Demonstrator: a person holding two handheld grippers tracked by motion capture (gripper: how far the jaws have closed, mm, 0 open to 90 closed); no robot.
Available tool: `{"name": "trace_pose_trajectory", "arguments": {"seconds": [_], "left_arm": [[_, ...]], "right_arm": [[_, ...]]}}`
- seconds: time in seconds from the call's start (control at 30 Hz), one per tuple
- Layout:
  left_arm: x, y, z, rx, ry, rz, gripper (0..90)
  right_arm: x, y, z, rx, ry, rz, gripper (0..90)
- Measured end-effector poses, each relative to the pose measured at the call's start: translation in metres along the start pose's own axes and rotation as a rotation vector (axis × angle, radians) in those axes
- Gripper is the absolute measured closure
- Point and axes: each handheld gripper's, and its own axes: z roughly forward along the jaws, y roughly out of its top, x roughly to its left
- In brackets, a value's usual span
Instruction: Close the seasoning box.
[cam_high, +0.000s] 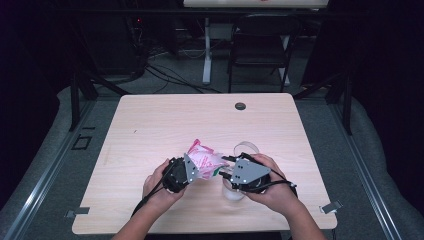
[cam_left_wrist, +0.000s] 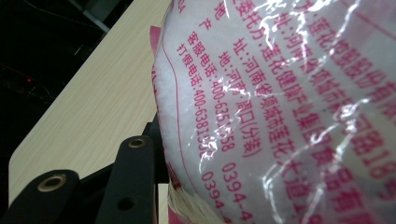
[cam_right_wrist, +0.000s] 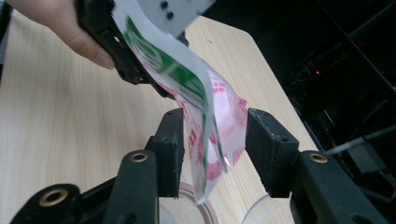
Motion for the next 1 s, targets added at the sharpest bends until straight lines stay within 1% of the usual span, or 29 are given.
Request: {"name": "trace_pose_trajectory", "arguments": {"seconds": [0.07,0.17,0.3,0.33,0.4,0.43,0.57,0.7,0.73,0.87,1.0], "left_arm": [[-0.0009,0.0009,0.0008,0.0,-0.004,-0.004,59.6],[-0.0022,0.0019,0.0015,0.009,-0.006,0.012,59.7],[-0.0032,0.003,0.0018,0.009,-0.003,0.024,59.7],[-0.0034,0.0032,0.0018,0.009,-0.001,0.024,59.7],[-0.0032,0.0033,0.002,0.011,-0.003,0.026,59.7],[-0.0032,0.0034,0.0021,0.012,-0.002,0.028,59.7],[-0.0036,0.004,0.0021,0.014,0.009,0.04,59.7],[-0.0035,0.0049,0.0016,0.018,0.012,0.046,59.7],[-0.0034,0.005,0.0018,0.016,0.012,0.048,59.7],[-0.0042,0.0055,0.0024,0.012,0.009,0.047,59.8],[-0.0043,0.0057,0.0029,0.005,0.015,0.045,59.8]], "right_arm": [[0.0003,0.0019,0.0018,-0.006,0.015,-0.009,57.4],[0.0009,0.0039,0.0041,-0.006,0.033,-0.02,58.2],[0.0028,0.0063,0.0065,-0.003,0.045,-0.035,61.6],[0.0033,0.0075,0.0067,-0.001,0.056,-0.042,62.4],[0.0043,0.0089,0.0069,0.002,0.063,-0.047,64.2],[0.0045,0.0096,0.0068,0.011,0.067,-0.052,65.7],[0.0063,0.0098,0.007,0.031,0.083,-0.036,72.7],[0.0056,0.009,0.0062,0.039,0.099,-0.026,80.4],[0.0057,0.0084,0.0063,0.034,0.101,-0.012,82.2],[0.005,0.0063,0.006,0.029,0.108,0.006,85.9],[0.0046,0.0056,0.0052,0.031,0.113,0.015,88.3]]}}
